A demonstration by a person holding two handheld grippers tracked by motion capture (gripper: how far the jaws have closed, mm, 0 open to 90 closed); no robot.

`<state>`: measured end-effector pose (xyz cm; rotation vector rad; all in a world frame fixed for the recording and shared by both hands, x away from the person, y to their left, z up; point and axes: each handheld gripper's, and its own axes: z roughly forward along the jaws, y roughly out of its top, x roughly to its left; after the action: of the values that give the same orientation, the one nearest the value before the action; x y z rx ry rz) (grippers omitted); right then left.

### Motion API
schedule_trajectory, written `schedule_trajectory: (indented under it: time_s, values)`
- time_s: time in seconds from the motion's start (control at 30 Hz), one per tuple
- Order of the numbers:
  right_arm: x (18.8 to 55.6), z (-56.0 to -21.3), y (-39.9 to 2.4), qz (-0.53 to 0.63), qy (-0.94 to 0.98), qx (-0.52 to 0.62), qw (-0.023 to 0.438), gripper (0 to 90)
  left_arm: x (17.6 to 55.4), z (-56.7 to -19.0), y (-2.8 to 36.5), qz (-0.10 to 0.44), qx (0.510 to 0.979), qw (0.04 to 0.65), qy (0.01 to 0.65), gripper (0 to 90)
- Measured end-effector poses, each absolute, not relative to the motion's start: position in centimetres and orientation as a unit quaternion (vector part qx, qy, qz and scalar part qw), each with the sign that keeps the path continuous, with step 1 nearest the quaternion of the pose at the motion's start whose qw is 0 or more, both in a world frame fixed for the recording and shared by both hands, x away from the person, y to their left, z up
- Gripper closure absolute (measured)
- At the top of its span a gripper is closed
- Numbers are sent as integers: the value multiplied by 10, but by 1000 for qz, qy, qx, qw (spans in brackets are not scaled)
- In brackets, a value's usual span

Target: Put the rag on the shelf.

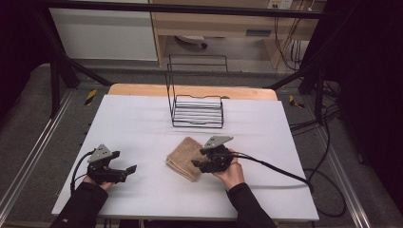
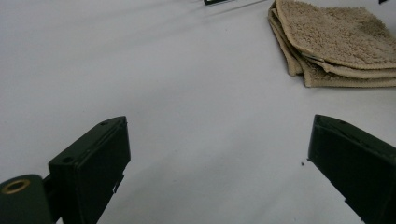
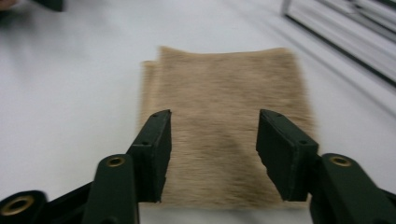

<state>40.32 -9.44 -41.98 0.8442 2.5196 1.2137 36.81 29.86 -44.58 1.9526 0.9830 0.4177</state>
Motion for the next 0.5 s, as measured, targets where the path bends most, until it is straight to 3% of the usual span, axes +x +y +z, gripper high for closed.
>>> schedule_trajectory:
  time_s: [0.13, 0.5]
  values:
    - [417, -426, -109, 403, 850, 319, 119, 428, 369, -446, 298, 169, 787, 442, 396, 53]
    - [437, -447, -124, 376, 852, 355, 84, 583, 371, -446, 297, 167, 787, 441, 398, 53]
